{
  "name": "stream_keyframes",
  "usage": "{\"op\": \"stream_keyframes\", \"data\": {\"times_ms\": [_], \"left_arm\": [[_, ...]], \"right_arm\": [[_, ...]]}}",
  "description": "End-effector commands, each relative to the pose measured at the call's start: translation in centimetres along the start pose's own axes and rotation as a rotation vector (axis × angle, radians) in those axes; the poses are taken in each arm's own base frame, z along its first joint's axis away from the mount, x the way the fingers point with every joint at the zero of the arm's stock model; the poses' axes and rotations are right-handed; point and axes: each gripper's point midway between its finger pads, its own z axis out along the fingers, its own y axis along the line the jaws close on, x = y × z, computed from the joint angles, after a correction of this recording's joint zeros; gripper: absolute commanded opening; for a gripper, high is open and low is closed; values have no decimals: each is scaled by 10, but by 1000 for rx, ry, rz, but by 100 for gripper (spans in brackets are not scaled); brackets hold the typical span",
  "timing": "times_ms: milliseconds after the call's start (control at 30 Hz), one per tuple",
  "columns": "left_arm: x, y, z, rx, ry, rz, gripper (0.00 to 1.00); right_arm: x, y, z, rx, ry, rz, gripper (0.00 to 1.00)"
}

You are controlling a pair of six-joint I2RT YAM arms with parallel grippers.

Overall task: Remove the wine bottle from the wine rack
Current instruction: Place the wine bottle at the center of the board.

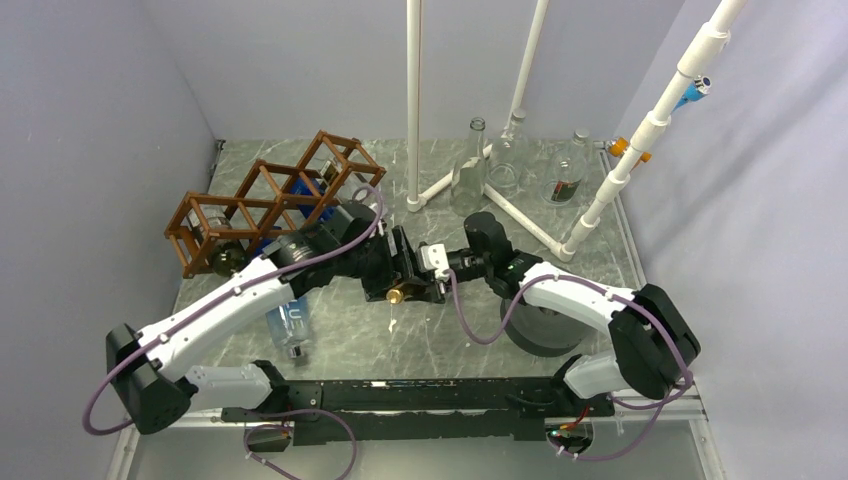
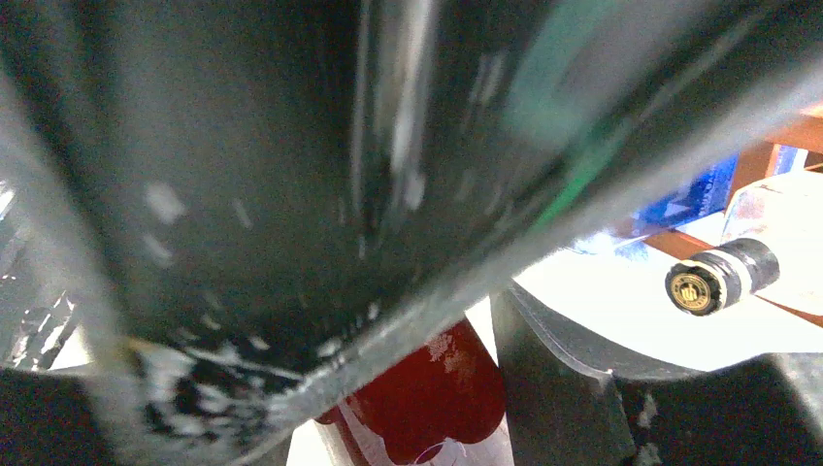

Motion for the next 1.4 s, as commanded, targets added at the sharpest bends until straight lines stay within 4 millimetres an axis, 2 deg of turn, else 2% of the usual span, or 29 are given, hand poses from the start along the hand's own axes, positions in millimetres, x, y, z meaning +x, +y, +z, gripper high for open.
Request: {"op": "stream_keyframes", "data": {"times_ms": [0, 200, 467, 667, 967, 1167, 1367], "left_arm": [[-9, -63, -38, 282, -71, 79, 80], [-10, -58, -45, 267, -96, 90, 88], [-27, -49, -61, 217, -218, 157, 96], [-36, -49, -73, 216, -289, 227, 98], [-60, -55, -110, 220, -486, 378, 100], [-76, -52, -132, 238, -659, 455, 100], [-82, -39, -138, 242, -757, 492, 100]], "right_arm": [[-14, -15, -7, 42, -21, -19, 4], [-16, -19, -12, 53, -22, -18, 3], [-18, -27, -24, 80, -28, -13, 2], [-18, -35, -35, 108, -37, 10, 1], [-18, -51, -54, 167, -41, 51, 0], [-15, -68, -74, 241, -42, 113, 0], [-12, -88, -99, 338, -55, 182, 0]]}}
